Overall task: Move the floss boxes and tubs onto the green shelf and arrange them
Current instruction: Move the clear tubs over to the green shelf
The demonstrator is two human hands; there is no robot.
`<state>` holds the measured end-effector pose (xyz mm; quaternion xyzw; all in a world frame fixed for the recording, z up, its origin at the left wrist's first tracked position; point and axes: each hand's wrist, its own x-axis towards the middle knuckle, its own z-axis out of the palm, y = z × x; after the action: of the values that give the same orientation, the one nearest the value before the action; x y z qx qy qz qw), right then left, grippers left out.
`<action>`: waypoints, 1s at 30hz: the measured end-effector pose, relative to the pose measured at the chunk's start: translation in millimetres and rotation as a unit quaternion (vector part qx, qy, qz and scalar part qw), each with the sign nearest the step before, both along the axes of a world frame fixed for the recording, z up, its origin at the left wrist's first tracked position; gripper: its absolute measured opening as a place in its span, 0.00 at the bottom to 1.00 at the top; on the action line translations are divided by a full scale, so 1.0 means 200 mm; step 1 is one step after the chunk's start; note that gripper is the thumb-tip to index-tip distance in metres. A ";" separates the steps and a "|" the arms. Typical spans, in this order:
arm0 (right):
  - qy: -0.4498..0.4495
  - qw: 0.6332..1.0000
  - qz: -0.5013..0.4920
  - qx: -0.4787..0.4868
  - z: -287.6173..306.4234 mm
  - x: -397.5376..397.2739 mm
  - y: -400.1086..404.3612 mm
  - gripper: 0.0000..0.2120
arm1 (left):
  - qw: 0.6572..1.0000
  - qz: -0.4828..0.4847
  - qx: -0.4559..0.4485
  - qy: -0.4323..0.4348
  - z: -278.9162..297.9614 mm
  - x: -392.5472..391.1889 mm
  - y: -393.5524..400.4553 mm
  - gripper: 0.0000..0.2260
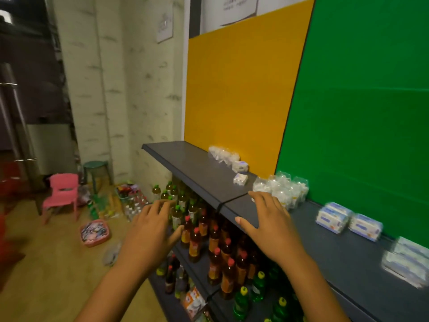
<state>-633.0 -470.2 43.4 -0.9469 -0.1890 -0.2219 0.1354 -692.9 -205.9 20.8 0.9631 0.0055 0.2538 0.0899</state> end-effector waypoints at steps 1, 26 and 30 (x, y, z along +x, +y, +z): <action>-0.004 1.000 0.007 0.002 0.00 0.07 0.03 0.33 | 1.000 0.007 0.002 -0.002 0.01 0.06 0.03 0.28; 0.010 1.000 -0.018 0.017 -0.07 1.32 0.40 0.32 | 0.999 -0.030 -0.010 0.009 -0.02 1.38 0.37 0.26; 0.006 0.998 -0.052 0.025 -0.07 1.51 0.55 0.31 | 0.998 -0.051 -0.015 0.012 -0.01 1.64 0.54 0.27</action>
<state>-330.7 -359.9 28.7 -0.9530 -0.1336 -0.2280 0.1482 -365.7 -98.1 19.3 0.9636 -0.0388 0.2370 0.1174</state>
